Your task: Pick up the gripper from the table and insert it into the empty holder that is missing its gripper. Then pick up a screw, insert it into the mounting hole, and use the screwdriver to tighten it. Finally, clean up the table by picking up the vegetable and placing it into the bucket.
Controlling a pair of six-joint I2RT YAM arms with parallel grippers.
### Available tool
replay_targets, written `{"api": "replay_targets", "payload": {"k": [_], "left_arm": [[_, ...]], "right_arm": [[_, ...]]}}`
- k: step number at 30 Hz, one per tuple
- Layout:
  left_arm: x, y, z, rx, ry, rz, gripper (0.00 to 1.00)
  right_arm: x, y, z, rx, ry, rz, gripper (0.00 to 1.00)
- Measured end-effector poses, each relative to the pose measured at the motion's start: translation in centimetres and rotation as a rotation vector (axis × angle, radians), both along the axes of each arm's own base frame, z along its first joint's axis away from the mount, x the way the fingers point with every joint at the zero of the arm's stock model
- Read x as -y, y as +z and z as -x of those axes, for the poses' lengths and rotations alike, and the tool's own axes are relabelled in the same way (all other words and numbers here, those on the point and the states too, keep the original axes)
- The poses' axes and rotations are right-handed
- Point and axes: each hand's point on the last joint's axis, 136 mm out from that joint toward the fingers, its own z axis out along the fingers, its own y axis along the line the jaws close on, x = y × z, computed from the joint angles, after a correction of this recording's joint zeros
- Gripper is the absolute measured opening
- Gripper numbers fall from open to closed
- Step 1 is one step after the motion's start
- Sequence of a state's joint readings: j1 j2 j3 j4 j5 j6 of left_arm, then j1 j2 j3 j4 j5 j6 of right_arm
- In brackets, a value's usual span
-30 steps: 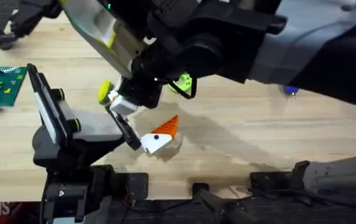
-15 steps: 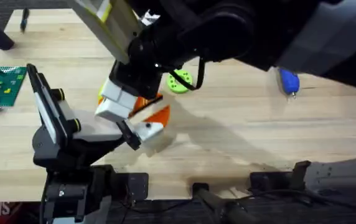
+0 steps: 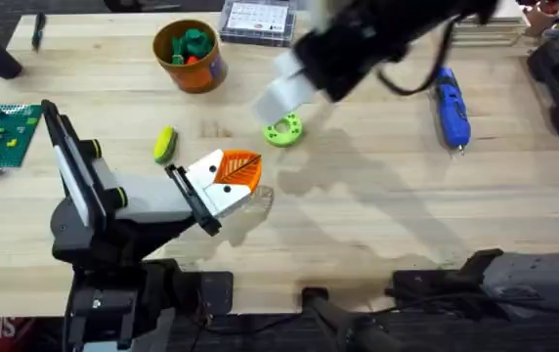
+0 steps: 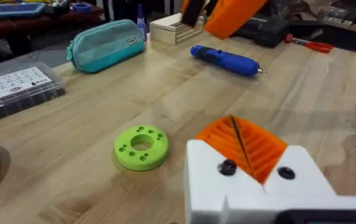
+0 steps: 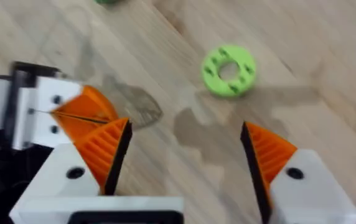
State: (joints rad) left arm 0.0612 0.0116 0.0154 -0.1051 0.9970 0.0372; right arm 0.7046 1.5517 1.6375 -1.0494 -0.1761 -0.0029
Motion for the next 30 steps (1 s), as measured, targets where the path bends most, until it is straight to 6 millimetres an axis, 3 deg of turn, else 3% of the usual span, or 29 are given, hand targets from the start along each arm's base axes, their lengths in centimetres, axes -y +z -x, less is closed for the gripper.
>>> {"api": "replay_targets", "payload": {"k": [3, 4, 10, 13, 14, 18, 19, 25, 26, 30], "left_arm": [[0.0, 0.0, 0.0, 0.0, 0.0, 0.0, 0.005], [0.0, 0.0, 0.0, 0.0, 0.0, 0.0, 0.005], [0.0, 0.0, 0.0, 0.0, 0.0, 0.0, 0.005], [0.0, 0.0, 0.0, 0.0, 0.0, 0.0, 0.005], [0.0, 0.0, 0.0, 0.0, 0.0, 0.0, 0.005], [0.0, 0.0, 0.0, 0.0, 0.0, 0.0, 0.005], [0.0, 0.0, 0.0, 0.0, 0.0, 0.0, 0.005], [0.0, 0.0, 0.0, 0.0, 0.0, 0.0, 0.005], [0.0, 0.0, 0.0, 0.0, 0.0, 0.0, 0.005], [0.0, 0.0, 0.0, 0.0, 0.0, 0.0, 0.005]], "right_arm": [[3.4, -0.8, -0.7, -0.058, -0.109, 0.057, 0.994], [6.0, -1.8, -1.4, -0.077, -0.208, 0.093, 0.993], [11.8, -4.4, -1.8, -0.102, -0.401, 0.134, 0.994], [15.7, -6.4, -2.7, -0.117, -0.528, 0.144, 0.993], [19.7, -8.3, -3.7, -0.14, -0.635, 0.166, 0.994], [24.4, -9.7, -5.3, -0.139, -0.716, 0.19, 0.994], [27.9, -10.2, -7.1, -0.09, -0.741, 0.205, 0.994], [31.4, -11.8, -9.5, -0.051, -0.77, 0.224, 0.994], [32.8, -12.9, -10.0, -0.062, -0.79, 0.232, 0.994], [34.1, -14.8, -10.1, -0.129, -0.801, 0.25, 0.994]]}}
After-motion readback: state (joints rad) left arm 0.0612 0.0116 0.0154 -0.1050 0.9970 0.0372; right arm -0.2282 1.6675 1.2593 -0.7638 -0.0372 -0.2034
